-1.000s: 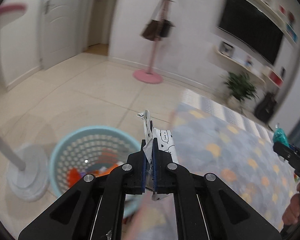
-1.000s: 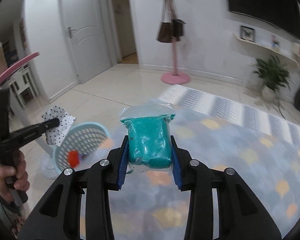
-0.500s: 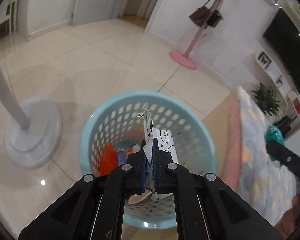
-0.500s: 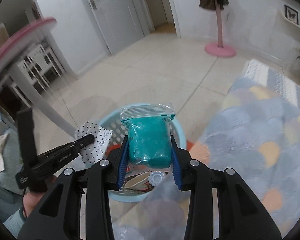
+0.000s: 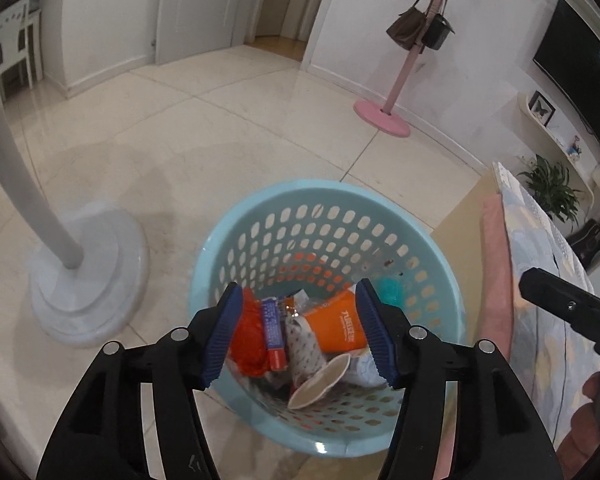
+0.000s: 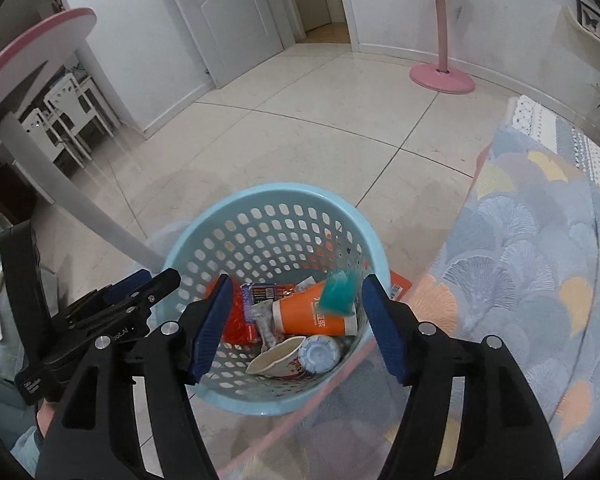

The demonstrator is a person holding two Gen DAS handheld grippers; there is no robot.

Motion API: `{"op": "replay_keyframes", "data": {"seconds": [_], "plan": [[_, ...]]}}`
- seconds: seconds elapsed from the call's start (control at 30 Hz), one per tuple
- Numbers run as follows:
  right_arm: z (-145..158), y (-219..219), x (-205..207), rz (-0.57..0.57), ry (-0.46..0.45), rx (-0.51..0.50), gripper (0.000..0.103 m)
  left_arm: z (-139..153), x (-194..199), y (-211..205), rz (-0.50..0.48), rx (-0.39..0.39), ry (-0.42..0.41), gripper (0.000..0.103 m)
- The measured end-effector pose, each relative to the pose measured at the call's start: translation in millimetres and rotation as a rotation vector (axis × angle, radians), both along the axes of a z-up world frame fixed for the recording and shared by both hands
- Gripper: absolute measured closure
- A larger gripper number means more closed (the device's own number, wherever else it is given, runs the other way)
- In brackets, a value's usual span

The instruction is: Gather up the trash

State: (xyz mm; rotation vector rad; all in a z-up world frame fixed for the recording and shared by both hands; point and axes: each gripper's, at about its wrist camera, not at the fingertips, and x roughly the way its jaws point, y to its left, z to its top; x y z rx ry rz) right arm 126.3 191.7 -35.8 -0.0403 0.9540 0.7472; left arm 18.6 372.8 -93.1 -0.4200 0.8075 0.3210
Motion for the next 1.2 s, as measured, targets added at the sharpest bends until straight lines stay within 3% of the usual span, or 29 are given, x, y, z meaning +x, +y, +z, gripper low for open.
{"op": "replay_keyframes", "data": {"seconds": [0.17, 0.27, 0.43, 0.57, 0.7, 0.83, 1.2], "plan": [[28, -36, -13, -0.004, -0.034, 0.072, 0.040, 48, -10, -29, -0.017, 0.114, -0.063, 0.046], [49, -70, -26, -0.017, -0.081, 0.112, 0.040, 80, -19, -54, -0.028, 0.168, -0.123, 0.037], [79, -143, -52, -0.097, -0.204, 0.145, 0.040, 132, -32, -119, -0.076, 0.230, -0.238, 0.026], [90, -199, -74, -0.173, -0.331, 0.106, 0.040, 159, -42, -172, -0.091, 0.258, -0.307, 0.021], [89, -244, -91, -0.222, -0.413, 0.074, 0.040, 165, -51, -223, -0.114, 0.306, -0.347, 0.020], [74, -277, -102, -0.266, -0.447, 0.078, 0.040, 153, -58, -266, -0.109, 0.352, -0.378, 0.018], [28, -316, -102, -0.315, -0.460, 0.088, 0.040, 95, -34, -305, -0.151, 0.324, -0.287, 0.016]]}}
